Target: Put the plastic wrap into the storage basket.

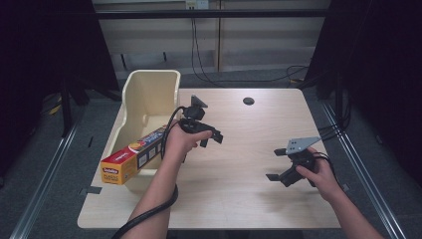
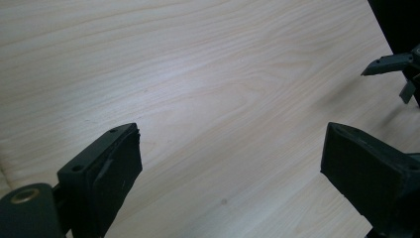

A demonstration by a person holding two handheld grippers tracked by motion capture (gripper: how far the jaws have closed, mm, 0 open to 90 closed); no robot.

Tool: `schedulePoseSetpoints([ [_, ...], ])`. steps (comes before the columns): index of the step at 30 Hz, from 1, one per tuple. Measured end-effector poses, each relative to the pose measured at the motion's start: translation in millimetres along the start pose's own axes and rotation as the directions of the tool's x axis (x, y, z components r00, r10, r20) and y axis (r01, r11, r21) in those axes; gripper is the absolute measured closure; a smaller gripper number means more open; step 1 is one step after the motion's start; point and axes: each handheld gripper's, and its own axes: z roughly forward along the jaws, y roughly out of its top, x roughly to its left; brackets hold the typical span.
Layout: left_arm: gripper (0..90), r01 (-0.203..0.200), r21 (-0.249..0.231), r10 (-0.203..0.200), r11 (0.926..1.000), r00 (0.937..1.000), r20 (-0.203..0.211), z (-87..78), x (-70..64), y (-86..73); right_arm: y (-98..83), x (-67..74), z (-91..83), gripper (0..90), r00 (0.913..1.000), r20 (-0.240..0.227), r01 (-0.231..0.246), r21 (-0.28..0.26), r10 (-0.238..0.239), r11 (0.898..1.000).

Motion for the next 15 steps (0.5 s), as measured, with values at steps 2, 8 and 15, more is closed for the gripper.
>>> schedulePoseSetpoints([
  [2,8.6,0.005,-0.003,-0.005,1.0000,1.0000,0.003,3.5,-1.6,-1.6,-0.1,0.4,0.1,2.0,1.0000,0.003,-0.001,0.004,0.001,1.000],
  [8,8.6,-0.007,0.003,0.007,1.0000,0.9999,0.010,11.3,-2.8,-6.4,-2.7,-0.3,0.6,2.0,1.0000,0.007,-0.003,0.012,0.003,1.000],
  [15,8.6,-0.017,0.001,0.017,0.9999,0.9997,0.017,20.5,-6.1,-12.2,-4.4,-0.6,1.3,2.1,1.0000,0.008,-0.002,0.012,0.002,1.000],
])
